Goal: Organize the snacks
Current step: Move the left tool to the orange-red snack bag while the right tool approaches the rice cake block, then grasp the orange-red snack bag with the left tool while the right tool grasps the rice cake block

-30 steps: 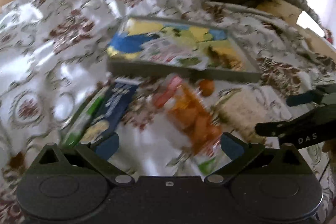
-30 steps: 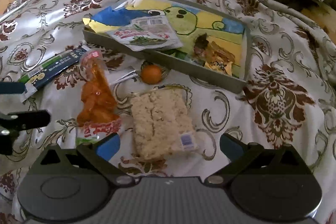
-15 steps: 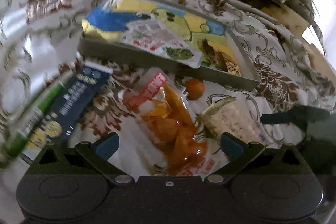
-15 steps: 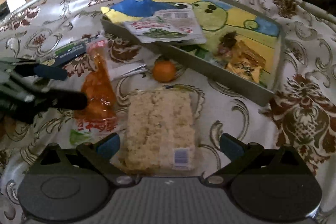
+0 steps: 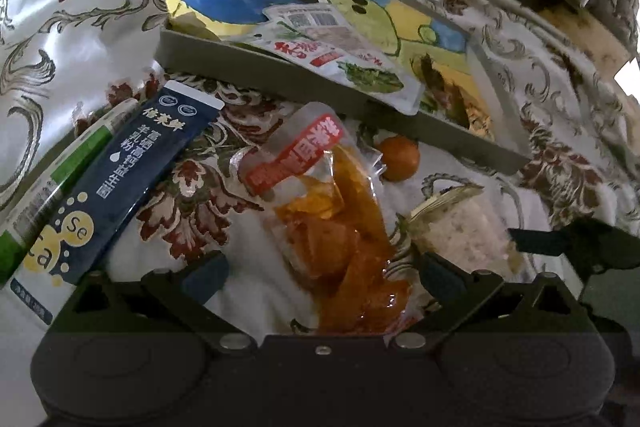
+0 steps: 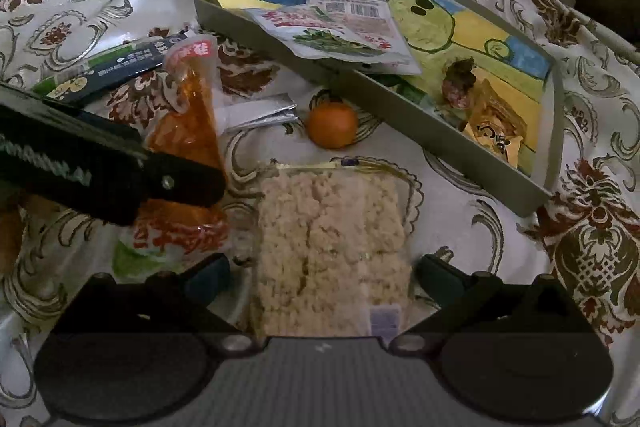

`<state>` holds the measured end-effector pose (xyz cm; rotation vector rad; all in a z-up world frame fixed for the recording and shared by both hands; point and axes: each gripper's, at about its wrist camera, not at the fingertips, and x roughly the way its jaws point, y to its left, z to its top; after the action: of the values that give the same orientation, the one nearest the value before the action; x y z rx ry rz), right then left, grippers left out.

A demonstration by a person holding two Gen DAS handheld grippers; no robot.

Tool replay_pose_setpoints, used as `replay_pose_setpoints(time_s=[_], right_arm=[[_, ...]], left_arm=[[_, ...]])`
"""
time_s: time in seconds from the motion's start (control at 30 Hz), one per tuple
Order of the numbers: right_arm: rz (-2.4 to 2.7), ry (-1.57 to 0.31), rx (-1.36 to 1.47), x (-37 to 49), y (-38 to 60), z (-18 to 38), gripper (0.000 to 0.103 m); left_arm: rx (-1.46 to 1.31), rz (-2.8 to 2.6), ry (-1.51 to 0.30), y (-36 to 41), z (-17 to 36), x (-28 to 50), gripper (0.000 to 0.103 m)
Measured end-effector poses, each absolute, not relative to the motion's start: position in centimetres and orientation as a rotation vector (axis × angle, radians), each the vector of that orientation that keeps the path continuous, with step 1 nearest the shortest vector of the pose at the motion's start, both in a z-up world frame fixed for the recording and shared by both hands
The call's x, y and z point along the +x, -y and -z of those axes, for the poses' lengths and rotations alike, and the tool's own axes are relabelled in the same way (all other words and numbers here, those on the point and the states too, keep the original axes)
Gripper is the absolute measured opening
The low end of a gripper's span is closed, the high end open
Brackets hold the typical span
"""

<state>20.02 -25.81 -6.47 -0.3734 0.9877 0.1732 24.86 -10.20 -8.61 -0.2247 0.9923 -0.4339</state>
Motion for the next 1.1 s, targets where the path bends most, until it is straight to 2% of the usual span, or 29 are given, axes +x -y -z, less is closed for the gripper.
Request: replay_pose_setpoints(time_s=[0.13,0.2,0.33,0.5,0.93,1.1], right_arm=[[-0.151,-0.986,-0.367,20.0,25.5,6.6,0.101],[-0.151,-0.982,-0.374,19.9,25.3,6.6,0.097],[-0.156,-0.977,-0.380,19.8,24.8,6.5,0.091],[-0.165,-0.965,-0.394,19.4,24.1,6.3,0.078],[-0.160,-0.974,-0.352,18.0,23.4,5.9,0.077],[-0.168,-0.953,-0.341,17.1,23.3,5.3,0.077]], left_arm=[[-0.188,0.414,-0.992,10.6,8.7,25.1,0.096],[-0.159,0.392,-0.988,10.6,8.5,25.1,0.087],[-0.149,0.393,-0.980,10.4,8.2,24.9,0.077],[-0.146,0.437,-0.956,10.4,7.7,23.8,0.054],[-0.207,0.432,-0.976,8.8,6.8,22.1,0.041],[-0.233,0.425,-0.973,8.1,6.4,21.6,0.039]])
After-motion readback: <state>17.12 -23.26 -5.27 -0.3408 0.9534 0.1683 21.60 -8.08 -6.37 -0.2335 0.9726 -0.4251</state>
